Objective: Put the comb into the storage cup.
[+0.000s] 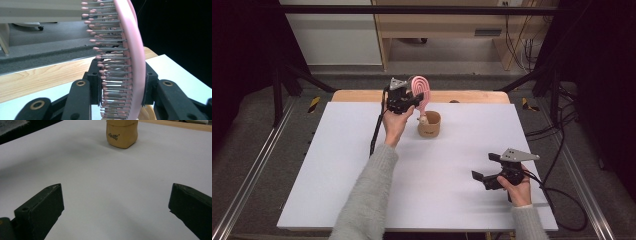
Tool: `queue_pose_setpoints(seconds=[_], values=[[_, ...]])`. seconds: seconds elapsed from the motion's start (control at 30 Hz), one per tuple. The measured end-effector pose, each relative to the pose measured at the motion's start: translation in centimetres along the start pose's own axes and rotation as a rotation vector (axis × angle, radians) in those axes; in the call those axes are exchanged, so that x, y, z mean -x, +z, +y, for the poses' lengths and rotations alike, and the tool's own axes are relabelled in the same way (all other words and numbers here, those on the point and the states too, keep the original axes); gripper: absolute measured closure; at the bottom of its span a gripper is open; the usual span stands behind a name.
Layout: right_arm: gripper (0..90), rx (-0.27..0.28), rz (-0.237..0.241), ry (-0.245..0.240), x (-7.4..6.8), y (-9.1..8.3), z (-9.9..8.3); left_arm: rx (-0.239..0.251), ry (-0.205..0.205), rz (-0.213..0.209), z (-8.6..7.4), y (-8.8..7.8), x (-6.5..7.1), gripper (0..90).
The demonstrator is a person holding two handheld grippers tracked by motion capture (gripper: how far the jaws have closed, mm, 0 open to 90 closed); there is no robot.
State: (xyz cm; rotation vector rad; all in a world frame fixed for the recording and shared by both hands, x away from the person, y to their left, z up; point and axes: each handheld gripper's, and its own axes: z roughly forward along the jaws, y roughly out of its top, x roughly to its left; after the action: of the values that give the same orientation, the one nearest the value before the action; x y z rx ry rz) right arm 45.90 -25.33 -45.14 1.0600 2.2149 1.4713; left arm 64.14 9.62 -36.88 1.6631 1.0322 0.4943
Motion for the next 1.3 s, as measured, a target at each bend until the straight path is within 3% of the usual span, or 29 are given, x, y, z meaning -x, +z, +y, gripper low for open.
queue_pose_setpoints(seconds=[0.77, 1.3], values=[[0.3, 0.000, 0.002, 0.002, 0.0, 0.1, 0.0, 0.015, 0.069, 0.010, 0.2, -1.0, 0.0, 41.7], [0.3, 0.005, 0.001, 0.002, 0.0, 0.0, 0.0, 0.047, 0.098, -0.008, 0.5, -3.0, 0.4, 27.7]])
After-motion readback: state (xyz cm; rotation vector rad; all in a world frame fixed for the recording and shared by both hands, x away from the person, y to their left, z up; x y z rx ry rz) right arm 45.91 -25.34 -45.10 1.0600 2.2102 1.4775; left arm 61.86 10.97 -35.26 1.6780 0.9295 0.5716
